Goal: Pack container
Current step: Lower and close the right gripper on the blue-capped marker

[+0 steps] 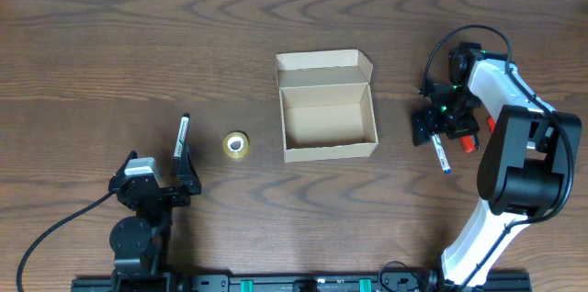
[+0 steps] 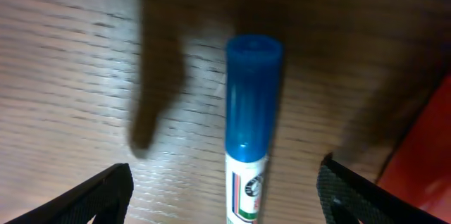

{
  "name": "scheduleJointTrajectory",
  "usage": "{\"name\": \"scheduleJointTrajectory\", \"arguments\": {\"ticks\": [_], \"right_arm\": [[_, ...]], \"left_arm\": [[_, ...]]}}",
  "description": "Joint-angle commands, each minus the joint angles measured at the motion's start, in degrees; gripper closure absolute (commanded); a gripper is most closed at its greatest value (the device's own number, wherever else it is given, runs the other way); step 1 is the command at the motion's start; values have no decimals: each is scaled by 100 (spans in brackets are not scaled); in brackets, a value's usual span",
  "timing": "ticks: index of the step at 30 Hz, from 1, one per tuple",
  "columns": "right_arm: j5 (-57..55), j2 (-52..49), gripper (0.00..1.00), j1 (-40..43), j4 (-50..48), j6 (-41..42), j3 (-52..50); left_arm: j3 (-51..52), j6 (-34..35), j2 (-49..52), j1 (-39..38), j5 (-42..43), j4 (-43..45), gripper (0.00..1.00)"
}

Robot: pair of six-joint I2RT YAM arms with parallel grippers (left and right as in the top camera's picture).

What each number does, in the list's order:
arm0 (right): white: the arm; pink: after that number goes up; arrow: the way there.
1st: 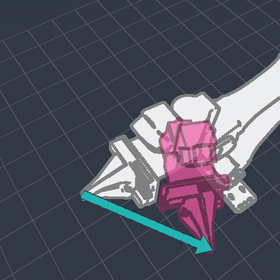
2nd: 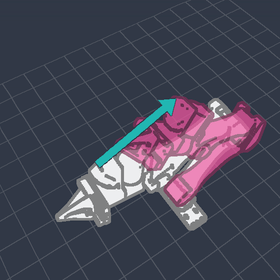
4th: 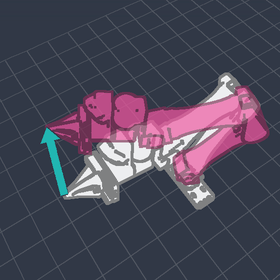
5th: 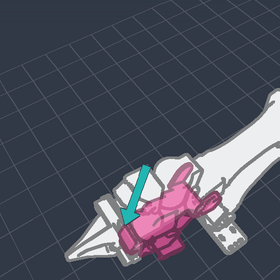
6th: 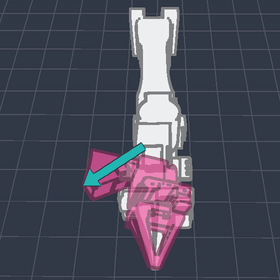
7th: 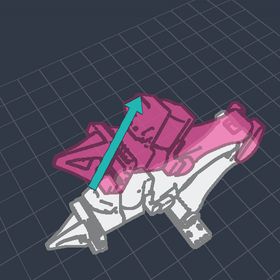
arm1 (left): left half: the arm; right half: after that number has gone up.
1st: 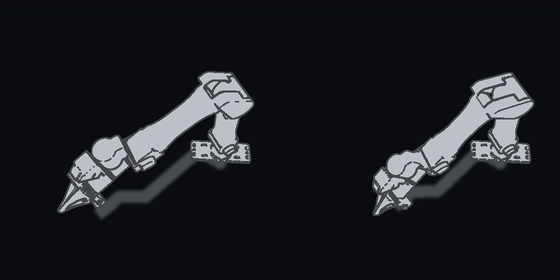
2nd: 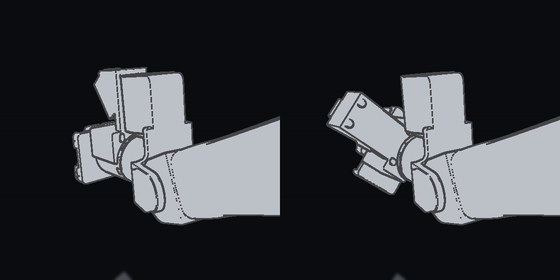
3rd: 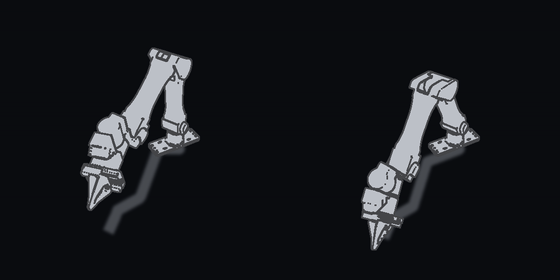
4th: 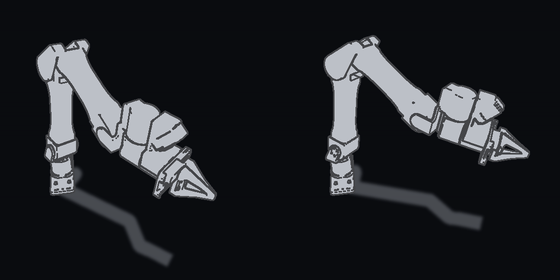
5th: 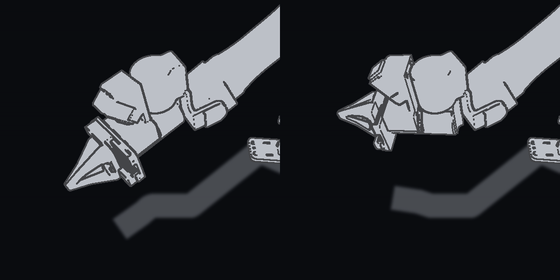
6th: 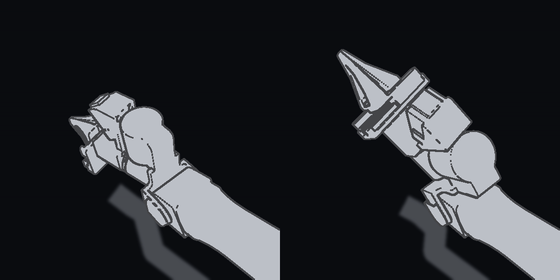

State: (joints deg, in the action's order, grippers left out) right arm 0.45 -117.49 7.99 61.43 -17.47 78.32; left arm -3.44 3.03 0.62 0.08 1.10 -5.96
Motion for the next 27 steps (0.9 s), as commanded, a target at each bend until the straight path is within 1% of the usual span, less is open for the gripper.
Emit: {"name": "scheduleJointTrajectory", "arguments": {"ticks": [1, 7, 12, 20, 23, 25, 27], "right_arm": [[-129, -55, 15, 22, -37, 201, -120], [-61, -55, 13, 20, -33, 70, -120], [-522, -55, 12, 20, -44, 376, -120], [-511, -55, 12, 17, -37, 378, -120], [-492, -55, 17, 17, -39, 483, -120], [-492, -55, 23, 20, -39, 487, -120], [-492, -55, 32, 20, -39, 485, -120]], "left_arm": [[179, 44, -37, -11, 2, -17, 5], [179, 44, -37, -11, 0, -17, 5], [179, 44, -37, -11, 0, -17, 5], [179, 44, -37, -11, 0, -17, 5], [179, 44, -37, -11, 0, -17, 5], [179, 44, -37, -11, 0, -17, 5], [179, 44, -37, -11, 0, -17, 5]]}}
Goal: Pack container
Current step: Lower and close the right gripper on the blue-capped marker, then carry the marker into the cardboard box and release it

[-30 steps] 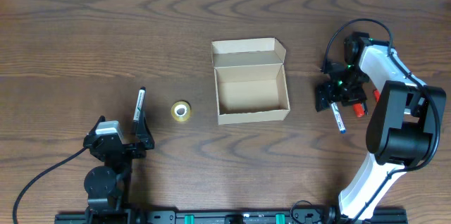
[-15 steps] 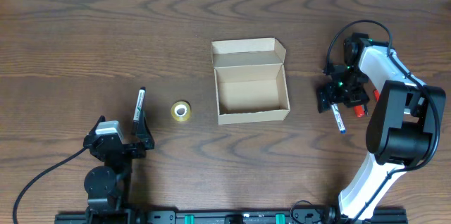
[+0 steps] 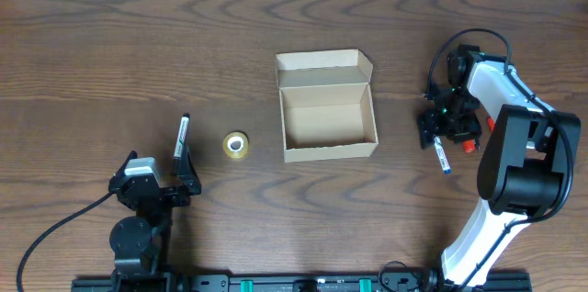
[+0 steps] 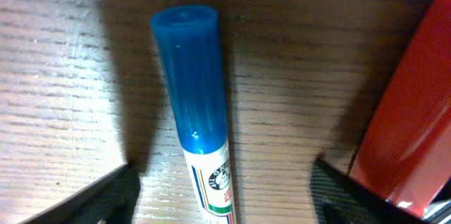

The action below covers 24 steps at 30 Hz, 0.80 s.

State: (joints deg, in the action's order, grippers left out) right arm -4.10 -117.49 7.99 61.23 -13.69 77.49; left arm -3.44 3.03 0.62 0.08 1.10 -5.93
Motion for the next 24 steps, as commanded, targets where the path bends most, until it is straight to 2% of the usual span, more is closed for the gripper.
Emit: {"name": "scheduleJointTrajectory", "arguments": {"ticks": [1, 2, 4, 6, 9, 11, 17, 24], "right_arm": [[-37, -55, 38, 20, -20, 109, -37], [-35, -55, 44, 17, -20, 133, -37], [-11, -55, 47, 20, -20, 149, -37], [4, -55, 56, 20, -20, 149, -37], [7, -55, 84, 17, -37, 146, -37], [9, -55, 97, 17, -52, 149, -37], [590, -55, 99, 17, -114, 144, -37], [2396, -9, 99, 17, -348, 118, 317]], "left_arm": [[179, 44, -37, -11, 0, -20, 5], [179, 44, -37, -11, 0, -17, 5], [179, 44, -37, -11, 0, -20, 5], [179, 44, -37, -11, 0, -17, 5], [179, 44, -37, -11, 0, -17, 5], [179, 44, -37, -11, 0, -17, 5], [179, 44, -37, -11, -2, 33, 5], [179, 42, -37, -11, -2, 39, 5]]}}
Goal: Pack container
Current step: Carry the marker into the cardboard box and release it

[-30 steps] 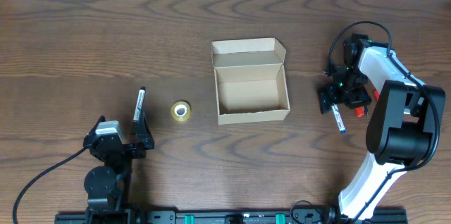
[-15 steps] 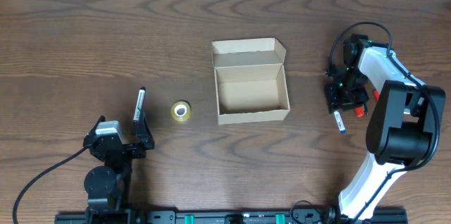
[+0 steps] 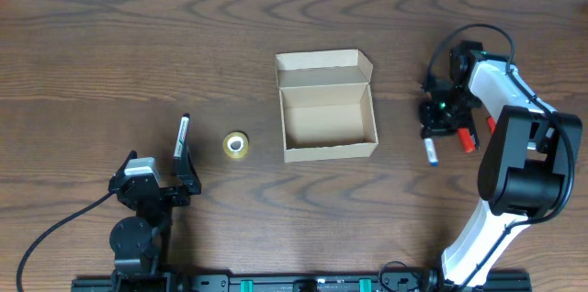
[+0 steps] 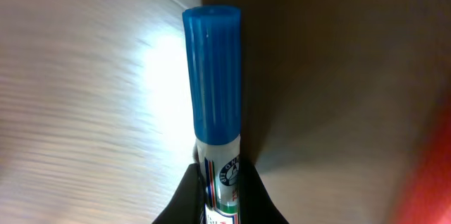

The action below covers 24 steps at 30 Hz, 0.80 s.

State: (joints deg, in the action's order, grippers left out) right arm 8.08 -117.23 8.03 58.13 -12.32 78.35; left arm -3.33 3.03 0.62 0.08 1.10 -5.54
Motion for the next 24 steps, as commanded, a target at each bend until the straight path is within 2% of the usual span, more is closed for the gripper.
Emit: {"name": "scheduleJointTrajectory", "arguments": {"ticks": [1, 5, 9, 11, 18, 21, 24], "right_arm": [[1532, 28, 99, 13, -22, -50, 372], [2490, 461, 98, -83, -52, -214, 938], [2603, 1104, 99, -426, -190, -214, 1526], [2573, 1408, 99, -708, -269, -463, 1735], [1637, 1899, 99, -2398, 256, -2055, 2033], [745, 1851, 99, -3145, 535, -2669, 2026], [35, 1790, 99, -3567, 822, -3630, 2022]], "left_arm": [[168, 42, -37, -11, -2, -2, 5], [168, 42, -37, -11, -2, -2, 5], [168, 42, -37, -11, -2, -11, 5], [168, 42, -37, -11, -2, -11, 5], [168, 42, -37, -11, -2, -13, 5], [168, 42, -37, -11, -2, -17, 5], [168, 42, -37, -11, -2, -15, 5]]}}
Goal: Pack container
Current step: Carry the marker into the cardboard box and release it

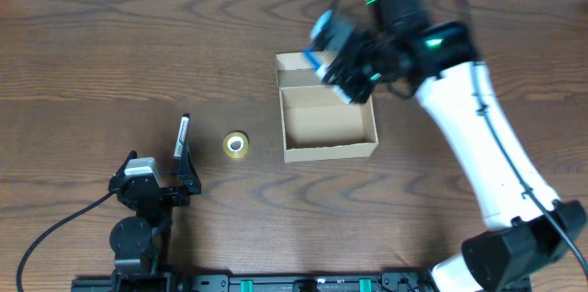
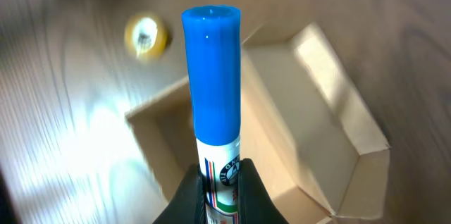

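An open cardboard box [image 1: 329, 151] sits mid-table with its lid flap folded back. Above its far right part hangs my right gripper [image 1: 349, 72], shut on a blue-capped marker [image 1: 319, 53]. In the right wrist view the marker [image 2: 211, 76] stands up out of the gripper [image 2: 220, 182], with the box interior [image 2: 338, 104] underneath it. The picture is motion-blurred. My left gripper [image 1: 147, 186] rests at the front left, and the overhead view does not show how its jaws stand.
A small roll of yellow tape [image 1: 236, 145] lies left of the box and also shows as the tape roll [image 2: 146, 35] in the right wrist view. A black marker [image 1: 181, 136] lies further left, just beyond the left gripper.
My right gripper held the blue marker low over the table to the right of the box. It is now higher and to the left, over the box, still holding the marker.
My right gripper stood open around the blue marker lying on the table beside a red marker, right of the box. It was then lower over it, still open. Then it was shut on the marker. Now it holds it above the box.
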{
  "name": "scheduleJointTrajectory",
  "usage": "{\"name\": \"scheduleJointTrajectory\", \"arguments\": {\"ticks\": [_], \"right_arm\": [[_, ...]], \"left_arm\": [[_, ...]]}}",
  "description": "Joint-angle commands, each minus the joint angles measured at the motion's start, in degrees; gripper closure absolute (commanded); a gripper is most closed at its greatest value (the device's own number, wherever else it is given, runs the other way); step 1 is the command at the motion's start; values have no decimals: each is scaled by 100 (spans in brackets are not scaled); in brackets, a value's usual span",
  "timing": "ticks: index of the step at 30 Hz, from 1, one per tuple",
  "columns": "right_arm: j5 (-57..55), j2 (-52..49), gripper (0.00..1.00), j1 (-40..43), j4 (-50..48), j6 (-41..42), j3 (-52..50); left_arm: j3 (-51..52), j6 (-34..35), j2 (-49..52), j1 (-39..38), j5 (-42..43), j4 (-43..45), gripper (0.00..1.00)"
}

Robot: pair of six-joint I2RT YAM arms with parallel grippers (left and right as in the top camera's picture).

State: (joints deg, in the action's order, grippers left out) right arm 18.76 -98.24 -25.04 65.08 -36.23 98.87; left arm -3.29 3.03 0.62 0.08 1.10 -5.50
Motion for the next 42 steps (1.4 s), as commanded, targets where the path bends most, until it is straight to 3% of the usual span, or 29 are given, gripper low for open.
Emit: {"name": "scheduleJointTrajectory", "arguments": {"ticks": [1, 9, 27, 35, 37, 40, 42], "right_arm": [[-1224, -114, 99, -343, 160, -1526, -31], [-708, -286, 99, -149, 190, -2739, -42], [-605, -2356, 99, -55, 142, -2817, -55], [-608, -2566, 99, -66, 173, -3174, -70], [-605, -2566, 95, -66, 175, -3180, -70], [-605, -2566, 78, -66, 179, -3104, -70], [-605, -2566, 75, -66, 177, -3058, -70]], "left_arm": [[164, 42, -37, -11, -2, -20, 5], [164, 42, -37, -11, -2, -22, 5], [164, 42, -37, -11, -7, -20, 5], [164, 42, -37, -11, -4, -17, 5], [164, 42, -37, -11, -4, -17, 5], [164, 42, -37, -11, -4, -17, 5], [164, 42, -37, -11, -4, -20, 5]]}}
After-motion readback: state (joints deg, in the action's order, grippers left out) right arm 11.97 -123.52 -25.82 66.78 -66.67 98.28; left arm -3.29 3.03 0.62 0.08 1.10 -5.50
